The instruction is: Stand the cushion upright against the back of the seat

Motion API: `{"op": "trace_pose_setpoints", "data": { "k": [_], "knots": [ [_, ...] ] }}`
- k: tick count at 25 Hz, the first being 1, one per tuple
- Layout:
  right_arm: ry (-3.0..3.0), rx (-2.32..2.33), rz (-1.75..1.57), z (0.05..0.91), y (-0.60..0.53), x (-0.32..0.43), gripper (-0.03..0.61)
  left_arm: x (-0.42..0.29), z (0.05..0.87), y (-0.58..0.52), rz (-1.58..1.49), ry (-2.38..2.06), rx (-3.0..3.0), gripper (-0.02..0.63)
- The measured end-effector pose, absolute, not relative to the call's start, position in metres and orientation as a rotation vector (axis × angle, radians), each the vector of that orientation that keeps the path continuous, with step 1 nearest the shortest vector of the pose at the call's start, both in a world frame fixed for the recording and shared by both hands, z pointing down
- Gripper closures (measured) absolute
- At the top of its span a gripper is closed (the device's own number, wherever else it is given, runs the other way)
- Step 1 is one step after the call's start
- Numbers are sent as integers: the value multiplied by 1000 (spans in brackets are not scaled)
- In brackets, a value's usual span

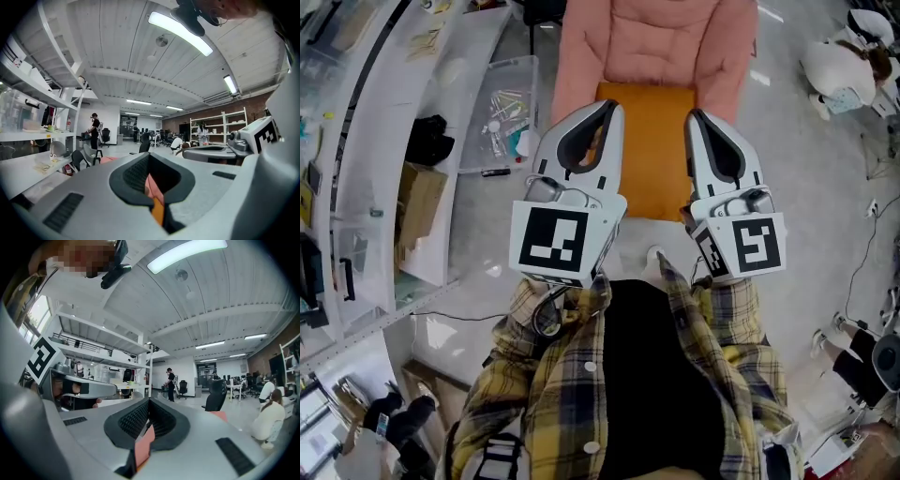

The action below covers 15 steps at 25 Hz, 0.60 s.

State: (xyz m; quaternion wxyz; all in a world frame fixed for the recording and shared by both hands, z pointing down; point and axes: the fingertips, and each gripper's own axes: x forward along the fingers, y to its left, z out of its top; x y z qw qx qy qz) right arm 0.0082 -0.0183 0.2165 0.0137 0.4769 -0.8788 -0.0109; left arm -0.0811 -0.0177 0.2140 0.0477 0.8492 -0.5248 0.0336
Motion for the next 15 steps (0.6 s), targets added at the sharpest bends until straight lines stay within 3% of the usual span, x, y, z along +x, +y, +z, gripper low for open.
{"op": "trace_pose_setpoints", "data": {
  "k": [15],
  "knots": [
    [-2564,1666,18,234,-57,-6,561,-92,241,-68,140,-1370,2649,611]
  ]
}}
